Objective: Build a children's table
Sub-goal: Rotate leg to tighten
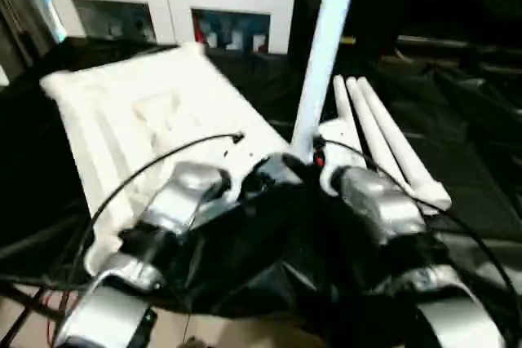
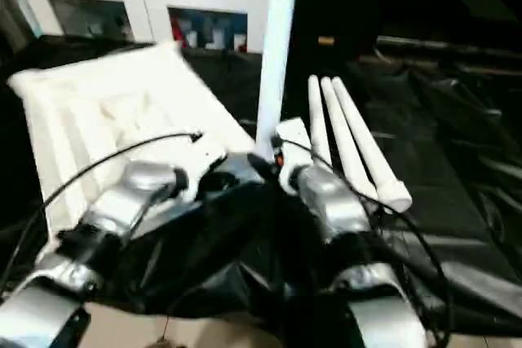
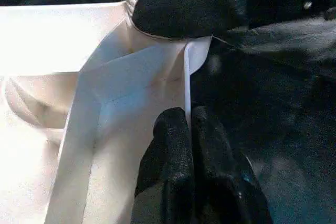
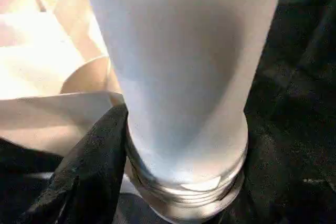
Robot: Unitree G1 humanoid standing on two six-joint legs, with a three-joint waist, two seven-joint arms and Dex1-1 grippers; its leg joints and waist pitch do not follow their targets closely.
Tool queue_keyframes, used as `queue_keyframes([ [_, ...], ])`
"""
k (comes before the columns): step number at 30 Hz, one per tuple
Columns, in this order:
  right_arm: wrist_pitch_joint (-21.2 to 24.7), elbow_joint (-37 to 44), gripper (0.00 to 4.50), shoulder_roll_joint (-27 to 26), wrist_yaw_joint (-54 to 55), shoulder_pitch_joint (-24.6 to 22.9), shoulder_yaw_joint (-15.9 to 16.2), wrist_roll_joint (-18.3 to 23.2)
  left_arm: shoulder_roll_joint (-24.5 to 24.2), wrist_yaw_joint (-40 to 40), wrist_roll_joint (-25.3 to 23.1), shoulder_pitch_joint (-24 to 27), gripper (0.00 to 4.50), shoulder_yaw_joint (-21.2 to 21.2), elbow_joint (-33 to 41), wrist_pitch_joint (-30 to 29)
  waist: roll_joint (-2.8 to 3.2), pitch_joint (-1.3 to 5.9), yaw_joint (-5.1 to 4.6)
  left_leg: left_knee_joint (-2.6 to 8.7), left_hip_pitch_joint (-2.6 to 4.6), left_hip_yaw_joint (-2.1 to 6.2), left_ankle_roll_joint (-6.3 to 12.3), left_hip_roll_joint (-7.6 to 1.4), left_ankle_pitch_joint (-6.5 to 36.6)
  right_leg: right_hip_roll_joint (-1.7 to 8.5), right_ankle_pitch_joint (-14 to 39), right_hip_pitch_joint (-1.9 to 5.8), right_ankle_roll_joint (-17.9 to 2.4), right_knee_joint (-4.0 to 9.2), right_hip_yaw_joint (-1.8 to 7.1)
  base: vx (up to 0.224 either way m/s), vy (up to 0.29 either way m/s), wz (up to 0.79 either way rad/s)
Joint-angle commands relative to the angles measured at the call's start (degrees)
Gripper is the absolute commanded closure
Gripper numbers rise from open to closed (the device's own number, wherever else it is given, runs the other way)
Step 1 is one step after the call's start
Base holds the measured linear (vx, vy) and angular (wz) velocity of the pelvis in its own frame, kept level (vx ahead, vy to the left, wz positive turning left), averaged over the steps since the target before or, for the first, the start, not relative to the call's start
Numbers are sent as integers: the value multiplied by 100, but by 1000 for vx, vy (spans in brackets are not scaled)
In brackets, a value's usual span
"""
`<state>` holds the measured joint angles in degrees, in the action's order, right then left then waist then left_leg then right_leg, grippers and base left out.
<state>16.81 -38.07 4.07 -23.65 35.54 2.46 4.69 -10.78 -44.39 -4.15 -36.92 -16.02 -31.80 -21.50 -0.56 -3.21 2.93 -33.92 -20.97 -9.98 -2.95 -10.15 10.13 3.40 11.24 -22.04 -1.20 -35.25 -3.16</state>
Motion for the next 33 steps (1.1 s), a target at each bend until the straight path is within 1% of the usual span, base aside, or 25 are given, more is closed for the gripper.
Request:
queue_keyframes([
  [1, 59, -365, 114, -423, -260, -77, 475, -108, 349, -121, 115, -305, 450, -162, 288, 269, 15, 376, 35, 422, 48, 121, -4, -302, 1110, 519, 976, 230, -1201, 432, 288, 0, 0, 0],
  [2, 34, -343, 100, -408, -328, -80, 498, -109, 325, -163, 95, -277, 450, -197, 328, 314, 3, 375, 41, 419, 50, 114, 51, -304, 1052, 520, 795, 236, -1257, 420, 289, 0, 0, 0],
  [4, 9, -347, 94, -411, -366, -72, 486, -95, 296, -203, 67, -250, 450, -239, 356, 379, 7, 373, 41, 417, 46, 105, 102, -299, 1013, 519, 703, 242, -1310, 420, 288, 0, 0, 0],
  [5, -31, -370, 80, -401, -422, -48, 449, -85, 239, -279, 43, -206, 450, -305, 388, 471, -5, 376, 48, 416, 55, 103, 115, -303, 1012, 524, 707, 243, -1319, 422, 288, 0, 0, 0],
  [6, -74, -370, 65, -368, -467, -36, 441, -101, 181, -369, 35, -153, 450, -358, 435, 564, 4, 365, 66, 421, 58, 105, 122, -309, 1073, 533, 832, 236, -1302, 434, 291, 0, 0, 0],
  [7, -77, -371, 56, -363, -475, -35, 442, -101, 177, -376, 35, -149, 450, -361, 438, 566, 4, 365, 66, 421, 58, 105, 122, -309, 1073, 533, 832, 236, -1302, 434, 291, 0, 0, 0],
  [9, -214, -319, 45, -151, -870, -42, 532, -114, 34, -641, 59, 1, 450, -433, 592, 685, 8, 359, 63, 433, 59, 111, 99, -321, 1204, 541, 999, 237, -1270, 446, 292, 0, 0, 0],
  [10, -214, -319, 45, -151, -870, -42, 532, -114, 34, -641, 59, 1, 450, -433, 592, 685, 21, 355, 62, 434, 65, 106, 90, -322, 1229, 530, 1012, 228, -1265, 450, 294, 0, 0, 0],
  [11, -200, 0, 45, 152, -1421, -162, 662, -95, -116, -937, 138, 137, 450, -468, 771, 765, 22, 357, 74, 437, 66, 112, 87, -331, 1235, 530, 973, 240, -1268, 443, 291, 0, 0, 0],
  [13, -165, 258, 45, 411, -1817, -261, 752, -91, -236, -1147, 184, 224, 450, -499, 874, 843, 27, 357, 93, 436, 61, 105, 138, -339, 1198, 519, 822, 247, -1257, 433, 294, 0, 0, 0],
  [14, -155, 356, 45, 523, -1980, -297, 783, -81, -292, -1237, 195, 256, 450, -515, 904, 883, 37, 364, 99, 427, 73, 98, 157, -341, 1128, 518, 693, 229, -1290, 420, 300, 0, 0, 0],
  [15, -140, 523, 45, 700, -2231, -362, 831, -55, -378, -1366, 220, 307, 450, -530, 956, 929, 33, 360, 103, 432, 71, 102, 158, -338, 1132, 512, 683, 236, -1305, 420, 293, 0, 0, 0],
  [16, -140, 523, 45, 700, -2231, -362, 831, -55, -378, -1366, 220, 307, 450, -530, 956, 929, 24, 360, 126, 428, 72, 100, 176, -340, 1129, 517, 678, 244, -1314, 416, 293, 0, 0, 0],
  [17, -126, 651, 45, 838, -2446, -411, 848, -22, -434, -1450, 242, 340, 450, -531, 985, 946, 43, 356, 136, 424, 71, 91, 182, -337, 1149, 518, 707, 238, -1322, 430, 298, 0, 0, 0],
  [18, -80, 804, 45, 1000, -2705, -468, 870, 31, -499, -1553, 275, 375, 450, -529, 1015, 984, 47, 358, 153, 420, 77, 93, 180, -338, 1142, 519, 703, 242, -1314, 428, 299, 0, 0, 0],
  [19, -65, 1025, 45, 1224, -3055, -566, 939, 81, -587, -1661, 313, 420, 450, -521, 1062, 996, 36, 357, 183, 429, 75, 100, 185, -349, 1147, 513, 696, 254, -1309, 420, 291, 0, 0, 0],
  [20, -50, 1222, 45, 1428, -3377, -656, 1012, 123, -666, -1764, 337, 461, 450, -509, 1104, 1014, 56, 357, 199, 420, 80, 92, 203, -351, 1157, 513, 678, 232, -1326, 414, 298, 0, 0, 0],
  [21, -21, 1403, 45, 1611, -3656, -745, 1075, 171, -740, -1866, 356, 504, 450, -495, 1146, 1013, 49, 354, 218, 423, 90, 88, 220, -351, 1186, 503, 710, 237, -1310, 434, 292, 0, 0, 0],
  [22, -19, 1413, 45, 1621, -3670, -750, 1078, 174, -744, -1871, 357, 507, 450, -494, 1148, 1012, 37, 354, 238, 420, 74, 90, 234, -353, 1135, 512, 688, 248, -1316, 414, 293, 0, 0, 0],
  [23, 78, 1568, 45, 1770, -3898, -819, 1083, 247, -843, -2038, 356, 556, 450, -497, 1183, 1047, 53, 348, 239, 425, 74, 88, 227, -351, 1175, 509, 771, 241, -1315, 430, 289, 0, 0, 0],
  [25, 75, 1682, 45, 1888, -4057, -879, 1085, 285, -944, -2221, 416, 613, 450, -502, 1250, 1076, 41, 346, 242, 429, 68, 98, 210, -355, 1231, 521, 920, 246, -1298, 436, 288, 0, 0, 0],
  [30, 100, 1786, 45, 1966, -4143, -932, 1081, 313, -1082, -2519, 563, 721, 450, -510, 1443, 1056, 38, 346, 211, 436, 67, 103, 175, -351, 1237, 515, 1007, 228, -1322, 436, 282, 0, 0, 0],
  [31, 135, 1851, 45, 1972, -4188, -952, 1086, 344, -1171, -2637, 602, 775, 450, -528, 1545, 1031, 36, 348, 214, 433, 76, 103, 171, -355, 1250, 522, 1018, 225, -1332, 438, 284, 0, 0, 0],
  [33, 181, 1913, 70, 1967, -4225, -965, 1092, 386, -1236, -2700, 600, 808, 450, -539, 1569, 1034, 41, 350, 210, 430, 71, 97, 180, -350, 1206, 513, 961, 223, -1341, 433, 286, 0, 0, 0],
])
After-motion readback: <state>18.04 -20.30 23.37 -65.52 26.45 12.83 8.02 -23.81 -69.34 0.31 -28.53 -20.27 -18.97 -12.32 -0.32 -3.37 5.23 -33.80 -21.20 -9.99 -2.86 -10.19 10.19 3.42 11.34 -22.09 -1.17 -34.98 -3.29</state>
